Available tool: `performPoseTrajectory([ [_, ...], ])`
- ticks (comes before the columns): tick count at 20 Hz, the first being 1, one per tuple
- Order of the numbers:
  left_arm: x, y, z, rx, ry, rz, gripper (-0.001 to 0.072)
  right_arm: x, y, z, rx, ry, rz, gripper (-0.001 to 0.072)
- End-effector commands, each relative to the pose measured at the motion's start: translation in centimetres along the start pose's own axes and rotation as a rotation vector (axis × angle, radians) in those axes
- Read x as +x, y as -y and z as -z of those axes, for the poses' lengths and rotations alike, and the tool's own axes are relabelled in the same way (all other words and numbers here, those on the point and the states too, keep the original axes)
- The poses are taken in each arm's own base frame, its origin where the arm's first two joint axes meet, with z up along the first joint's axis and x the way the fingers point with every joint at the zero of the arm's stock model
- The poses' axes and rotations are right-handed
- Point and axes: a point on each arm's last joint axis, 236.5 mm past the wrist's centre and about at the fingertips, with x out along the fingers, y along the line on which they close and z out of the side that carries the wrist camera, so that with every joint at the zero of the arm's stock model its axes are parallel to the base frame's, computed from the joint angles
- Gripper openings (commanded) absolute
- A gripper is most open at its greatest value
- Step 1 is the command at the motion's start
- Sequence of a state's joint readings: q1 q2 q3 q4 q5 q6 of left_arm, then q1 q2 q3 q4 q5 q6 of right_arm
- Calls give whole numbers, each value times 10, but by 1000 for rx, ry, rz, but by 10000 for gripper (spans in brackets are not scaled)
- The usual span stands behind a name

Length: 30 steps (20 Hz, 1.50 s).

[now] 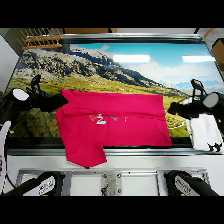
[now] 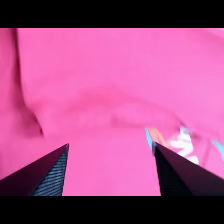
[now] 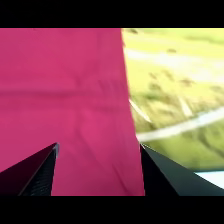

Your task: Fold the clothes and pants, and hang the long-sleeved shirts on hangers.

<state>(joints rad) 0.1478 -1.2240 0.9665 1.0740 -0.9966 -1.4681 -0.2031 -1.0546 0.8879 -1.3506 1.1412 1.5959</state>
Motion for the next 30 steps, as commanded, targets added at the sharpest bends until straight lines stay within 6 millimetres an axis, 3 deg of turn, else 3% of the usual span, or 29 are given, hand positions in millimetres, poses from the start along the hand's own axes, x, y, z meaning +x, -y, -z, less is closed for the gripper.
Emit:
performPoseTrajectory([
  [1,-8,12,44,31,-23,14,549,-4,39,84,269,-126,50,549],
  [4,1,21,71,68,-37,23,549,27,52,139,546,-174,32,549],
  [6,5,27,82,89,-51,30,549,44,44,147,634,-162,-33,536],
  [8,8,32,87,109,-62,34,549,54,34,148,673,-153,-82,472],
  [15,9,37,89,123,-66,40,549,71,36,147,661,-138,-68,472],
  [23,9,37,89,123,-66,39,549,84,22,133,562,-88,-72,463],
  [24,9,37,90,123,-67,39,550,84,22,133,560,-87,-72,313],
  [25,8,35,91,124,-74,35,550,84,22,133,560,-86,-72,96],
  [26,5,30,94,105,-99,21,550,84,21,133,563,-85,-75,17],
  [28,-6,1,106,35,-179,-60,553,83,21,135,560,-94,-75,17],
  [30,-15,-31,133,-46,-271,-125,581,83,20,137,558,-103,-75,17],
])
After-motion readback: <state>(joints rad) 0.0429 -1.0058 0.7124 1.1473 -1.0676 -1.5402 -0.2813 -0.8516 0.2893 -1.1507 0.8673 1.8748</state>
